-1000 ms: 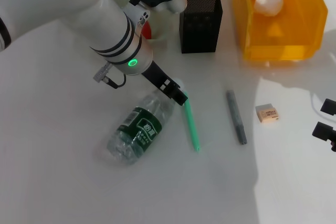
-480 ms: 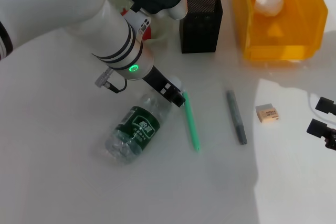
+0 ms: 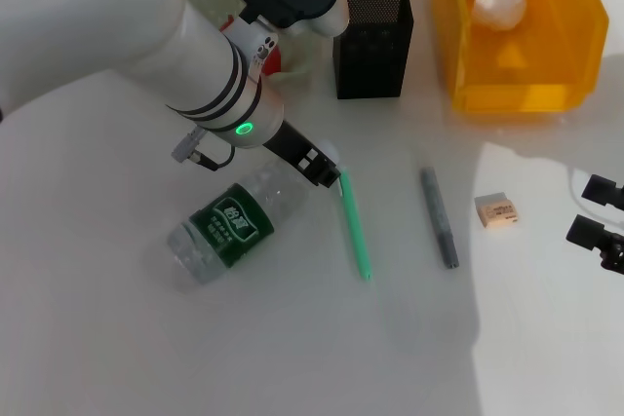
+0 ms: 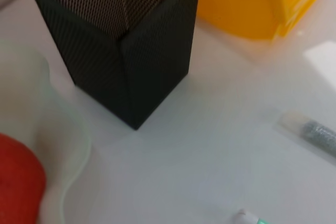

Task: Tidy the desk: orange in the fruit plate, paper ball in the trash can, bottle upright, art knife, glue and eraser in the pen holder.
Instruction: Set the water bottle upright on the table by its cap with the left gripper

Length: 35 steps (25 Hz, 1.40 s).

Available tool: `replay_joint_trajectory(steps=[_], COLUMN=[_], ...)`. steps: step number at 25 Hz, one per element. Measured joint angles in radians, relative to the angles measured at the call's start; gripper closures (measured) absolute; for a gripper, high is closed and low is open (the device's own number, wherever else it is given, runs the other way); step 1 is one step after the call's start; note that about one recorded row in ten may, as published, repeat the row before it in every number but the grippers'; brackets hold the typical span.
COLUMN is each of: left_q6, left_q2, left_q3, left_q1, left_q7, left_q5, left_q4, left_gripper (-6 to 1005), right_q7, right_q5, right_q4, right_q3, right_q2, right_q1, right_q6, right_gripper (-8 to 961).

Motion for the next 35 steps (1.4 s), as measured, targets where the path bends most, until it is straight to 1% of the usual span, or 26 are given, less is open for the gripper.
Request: replay_joint_trajectory(steps=[2, 5, 9, 10, 13, 16, 17, 19, 20, 22, 27, 30, 31, 35], left_q6=[0.009, 0.039, 0.075, 0.075, 0.076, 0.076, 0.076, 0.073, 0.072, 0.066, 0.073, 0.106, 0.114, 0.207], left_q2=[0.003, 0.006, 0.007, 0.008, 0.009, 0.01, 0.01, 0.01, 0.01, 0.009, 0.009, 0.01, 0.01, 0.011], left_q3=[-0.003, -0.035, -0.125, -0.147, -0.232, -0.319, -0.331, -0.38, -0.389, -0.438, -0.517, -0.569, -0.579, -0.656], left_q1=[0.04, 0.124, 0.265, 0.292, 0.368, 0.425, 0.434, 0.468, 0.474, 0.509, 0.548, 0.562, 0.562, 0.551], left_q7=[0.018, 0.077, 0.194, 0.221, 0.317, 0.425, 0.443, 0.528, 0.545, 0.639, 0.82, 0.989, 1.027, 1.297], left_q5=[0.013, 0.009, -0.04, -0.06, -0.141, -0.248, -0.269, -0.346, -0.361, -0.452, -0.654, -0.837, -0.872, -1.093], left_q4=[0.068, 0.207, 0.404, 0.433, 0.482, 0.487, 0.486, 0.472, 0.468, 0.441, 0.343, 0.218, 0.188, -0.056], left_gripper=[526, 551, 551, 551, 552, 552, 552, 552, 552, 552, 553, 553, 553, 554], right_q7=[0.0, 0.003, 0.007, 0.007, 0.007, 0.008, 0.008, 0.009, 0.009, 0.009, 0.011, 0.012, 0.012, 0.013], right_q5=[0.0, 0.0, 0.0, 0.0, 0.0, 0.0, 0.0, 0.0, 0.0, 0.0, 0.0, 0.0, 0.0, 0.0], right_q4=[0.001, 0.001, 0.001, 0.002, 0.021, 0.051, 0.055, 0.057, 0.058, 0.062, 0.082, 0.082, 0.082, 0.082], right_q3=[0.001, -0.002, -0.004, -0.004, -0.004, -0.002, -0.002, -0.002, -0.003, -0.004, 0.002, 0.001, 0.001, 0.001], right_q2=[0.001, 0.002, 0.006, 0.008, 0.008, 0.002, 0.001, 0.001, 0.001, 0.002, -0.001, 0.0, 0.0, 0.005], right_q1=[0.004, 0.009, 0.019, 0.02, 0.035, 0.055, 0.059, 0.068, 0.071, 0.079, 0.098, 0.099, 0.099, 0.103], right_q6=[0.0, 0.0, 0.0, 0.0, 0.0, 0.002, 0.004, 0.009, 0.012, 0.014, 0.015, 0.021, 0.022, 0.025], right_gripper=[155, 155, 155, 155, 155, 155, 155, 155, 155, 155, 156, 156, 156, 156])
